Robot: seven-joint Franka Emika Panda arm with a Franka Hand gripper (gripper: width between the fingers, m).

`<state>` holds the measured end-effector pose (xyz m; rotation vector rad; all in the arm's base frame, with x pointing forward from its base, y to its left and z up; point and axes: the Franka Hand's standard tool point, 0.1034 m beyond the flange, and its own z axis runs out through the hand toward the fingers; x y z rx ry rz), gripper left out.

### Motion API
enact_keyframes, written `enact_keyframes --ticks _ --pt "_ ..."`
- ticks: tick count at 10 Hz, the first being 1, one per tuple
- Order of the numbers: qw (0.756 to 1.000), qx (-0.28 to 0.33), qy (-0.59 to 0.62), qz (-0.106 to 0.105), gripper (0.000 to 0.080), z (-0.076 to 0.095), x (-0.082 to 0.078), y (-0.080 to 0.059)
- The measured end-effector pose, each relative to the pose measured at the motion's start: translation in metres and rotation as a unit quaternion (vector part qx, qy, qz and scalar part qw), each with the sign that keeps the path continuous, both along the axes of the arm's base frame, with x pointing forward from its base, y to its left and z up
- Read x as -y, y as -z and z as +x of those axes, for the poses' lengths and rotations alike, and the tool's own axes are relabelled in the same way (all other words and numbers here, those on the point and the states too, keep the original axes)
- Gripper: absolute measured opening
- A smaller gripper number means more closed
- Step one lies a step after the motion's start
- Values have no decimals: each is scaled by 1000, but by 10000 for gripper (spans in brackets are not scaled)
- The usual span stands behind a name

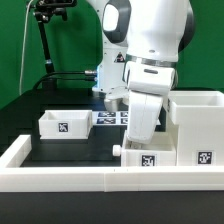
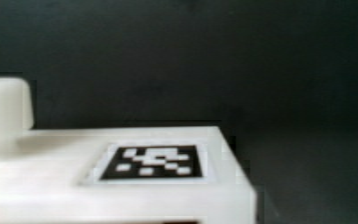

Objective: Assemble drawer

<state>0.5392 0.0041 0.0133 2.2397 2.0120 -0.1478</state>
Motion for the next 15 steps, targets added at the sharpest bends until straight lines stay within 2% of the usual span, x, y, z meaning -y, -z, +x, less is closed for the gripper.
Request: enact_keyframes --ticks 2,4,15 --pt "1000 1 -17 2 47 0 4 2" --pt "999 3 -33 7 46 -6 18 6" --pt "1000 -1 -22 4 46 -3 14 5"
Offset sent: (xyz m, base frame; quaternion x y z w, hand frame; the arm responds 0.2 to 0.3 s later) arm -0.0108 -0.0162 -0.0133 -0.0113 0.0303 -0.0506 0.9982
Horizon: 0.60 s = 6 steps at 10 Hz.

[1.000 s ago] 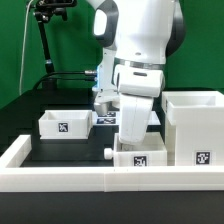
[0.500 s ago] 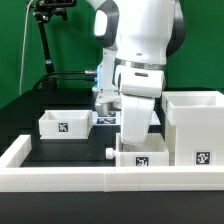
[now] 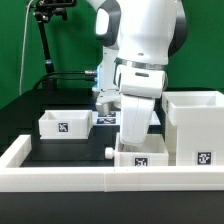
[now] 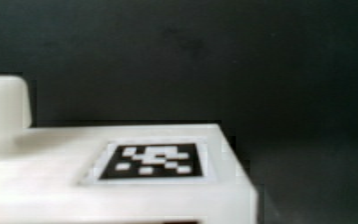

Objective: Assemble drawer

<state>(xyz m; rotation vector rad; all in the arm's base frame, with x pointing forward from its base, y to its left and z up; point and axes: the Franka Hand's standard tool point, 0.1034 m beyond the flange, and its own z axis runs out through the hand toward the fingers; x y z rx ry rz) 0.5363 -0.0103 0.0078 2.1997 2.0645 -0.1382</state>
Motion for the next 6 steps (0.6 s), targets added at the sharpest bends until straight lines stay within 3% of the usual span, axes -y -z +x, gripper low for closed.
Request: enact_keyframes --ticks 6 --pt "1000 -4 -17 -1 46 -1 4 0"
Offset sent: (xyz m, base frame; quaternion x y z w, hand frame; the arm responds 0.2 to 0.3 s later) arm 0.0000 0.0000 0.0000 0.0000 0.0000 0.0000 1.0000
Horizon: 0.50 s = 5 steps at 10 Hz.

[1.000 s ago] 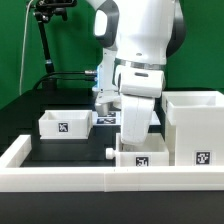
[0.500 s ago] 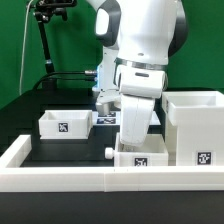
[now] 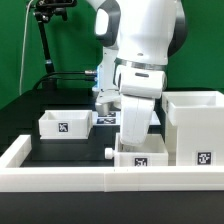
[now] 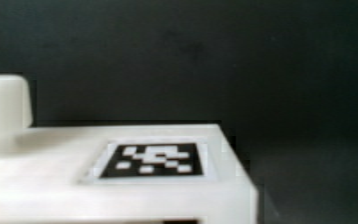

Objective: Assemble drawer

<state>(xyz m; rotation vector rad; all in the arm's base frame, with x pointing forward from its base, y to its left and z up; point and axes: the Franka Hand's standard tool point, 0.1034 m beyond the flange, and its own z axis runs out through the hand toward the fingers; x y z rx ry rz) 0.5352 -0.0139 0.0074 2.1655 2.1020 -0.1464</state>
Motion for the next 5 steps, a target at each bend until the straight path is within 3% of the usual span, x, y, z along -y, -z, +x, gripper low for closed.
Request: enact_keyframes --ticks 3,4,5 --pt "1000 -3 -4 -1 118 -1 2 0" --pt "1000 -3 -4 -1 300 -1 2 0" --pt "1000 -3 -4 -1 300 -1 2 1"
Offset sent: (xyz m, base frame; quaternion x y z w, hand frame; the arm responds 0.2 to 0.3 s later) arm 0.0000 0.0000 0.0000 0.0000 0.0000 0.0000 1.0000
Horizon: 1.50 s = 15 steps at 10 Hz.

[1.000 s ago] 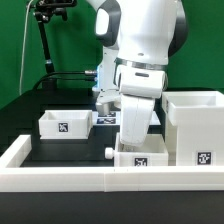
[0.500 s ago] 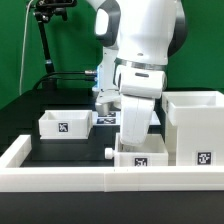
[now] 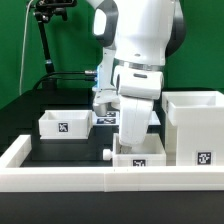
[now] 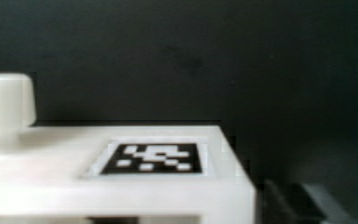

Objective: Assemble drawer

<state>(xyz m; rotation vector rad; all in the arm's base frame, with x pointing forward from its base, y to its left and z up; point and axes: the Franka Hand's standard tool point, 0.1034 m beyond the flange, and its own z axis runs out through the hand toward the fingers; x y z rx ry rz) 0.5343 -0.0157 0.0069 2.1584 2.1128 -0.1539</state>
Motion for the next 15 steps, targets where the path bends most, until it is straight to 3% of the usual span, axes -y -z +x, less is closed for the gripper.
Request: enact_keyframes --ticks 1,2,6,10,12,15 --pt "1000 0 0 0 484 0 0 0" --pt "1000 0 0 0 593 0 0 0" --pt "1000 -8 -22 7 647 1 2 0" --pt "997 -16 -36 69 649 1 24 -2" --pt "995 -18 -32 88 649 3 28 -1" --pt "995 -19 -32 93 649 3 24 1"
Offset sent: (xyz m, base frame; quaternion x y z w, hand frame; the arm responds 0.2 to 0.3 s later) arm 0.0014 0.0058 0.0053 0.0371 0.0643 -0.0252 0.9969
